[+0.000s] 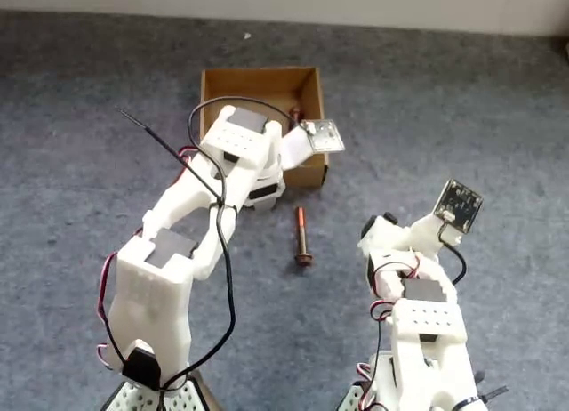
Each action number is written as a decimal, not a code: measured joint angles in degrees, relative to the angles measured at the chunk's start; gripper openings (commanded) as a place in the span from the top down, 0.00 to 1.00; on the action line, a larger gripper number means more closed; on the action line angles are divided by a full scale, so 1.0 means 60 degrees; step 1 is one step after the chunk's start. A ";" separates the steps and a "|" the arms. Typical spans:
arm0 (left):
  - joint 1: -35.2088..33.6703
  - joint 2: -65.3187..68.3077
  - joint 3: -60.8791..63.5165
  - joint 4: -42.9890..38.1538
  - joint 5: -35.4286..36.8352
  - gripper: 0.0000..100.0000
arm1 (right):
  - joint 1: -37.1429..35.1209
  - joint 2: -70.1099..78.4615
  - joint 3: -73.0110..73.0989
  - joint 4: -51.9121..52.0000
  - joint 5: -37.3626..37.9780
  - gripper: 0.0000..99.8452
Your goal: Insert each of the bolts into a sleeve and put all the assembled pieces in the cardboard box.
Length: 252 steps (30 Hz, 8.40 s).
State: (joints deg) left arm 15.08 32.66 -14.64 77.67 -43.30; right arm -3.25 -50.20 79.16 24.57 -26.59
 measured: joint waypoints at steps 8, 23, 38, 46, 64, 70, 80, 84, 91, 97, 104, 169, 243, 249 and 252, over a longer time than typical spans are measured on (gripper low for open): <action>-0.0044 0.1289 -0.0821 0.0000 0.0000 0.85 | 0.0000 0.0000 0.0000 0.0000 0.0000 1.00; 0.0381 0.1465 -0.1245 0.1465 -0.0835 0.99 | 0.0000 0.0000 0.0000 0.0000 0.0000 1.00; 0.0440 -0.2901 0.1773 0.1744 0.0791 0.99 | 0.0000 -0.0117 0.0352 -0.0029 0.0000 1.00; 0.0425 -0.7560 0.6125 -0.0879 0.2242 0.99 | -0.1026 -0.0117 0.0352 -0.0029 0.1553 1.00; -0.0571 -1.5194 1.0667 -0.4659 0.6916 0.99 | -0.4396 -0.0117 -0.0484 -0.0029 0.3048 1.00; -0.0557 -1.6601 1.0667 -0.5597 0.7927 0.99 | -0.5304 -0.0117 -0.0484 -0.0791 0.4147 1.00; -0.0557 -1.8432 1.1839 -0.6037 0.9538 0.99 | -0.6271 -0.0117 -0.0484 -0.1289 0.4542 1.00; -0.0484 -1.9209 1.2777 -0.6667 0.9597 0.99 | -0.6608 -0.0161 -0.0484 -0.1758 0.4601 1.00; -0.0190 -2.0557 1.3216 -0.6828 0.9626 0.99 | -0.6857 -0.1480 0.0557 -0.3311 0.5538 1.00; 0.0029 -2.0967 1.3436 -0.6828 0.9626 0.99 | -0.7150 -0.2447 0.1773 -0.4308 0.6330 1.00; 0.0908 -2.0996 1.3436 -0.6549 0.9626 0.99 | -0.7179 -0.2593 0.1890 -0.4396 0.6359 1.00; 0.1700 -2.1201 1.4447 -0.6051 0.9626 0.99 | -0.6842 -0.5407 0.2227 -0.3722 0.6447 1.00; -0.7839 -1.0608 1.3084 -0.4982 0.4674 0.80 | -0.3385 0.9333 -1.1897 0.0747 0.4410 0.99; -0.7839 -1.0608 1.3084 -0.4982 0.4674 0.80 | -0.3414 1.0432 -1.3348 0.0718 0.4410 0.84; -0.7839 -1.0608 1.3084 -0.4982 0.4674 0.80 | -0.3414 1.0769 -1.3392 0.0718 0.4410 0.80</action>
State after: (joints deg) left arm -31.96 -30.99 63.87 47.78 -15.25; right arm -23.74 14.42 -1.19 28.88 -0.13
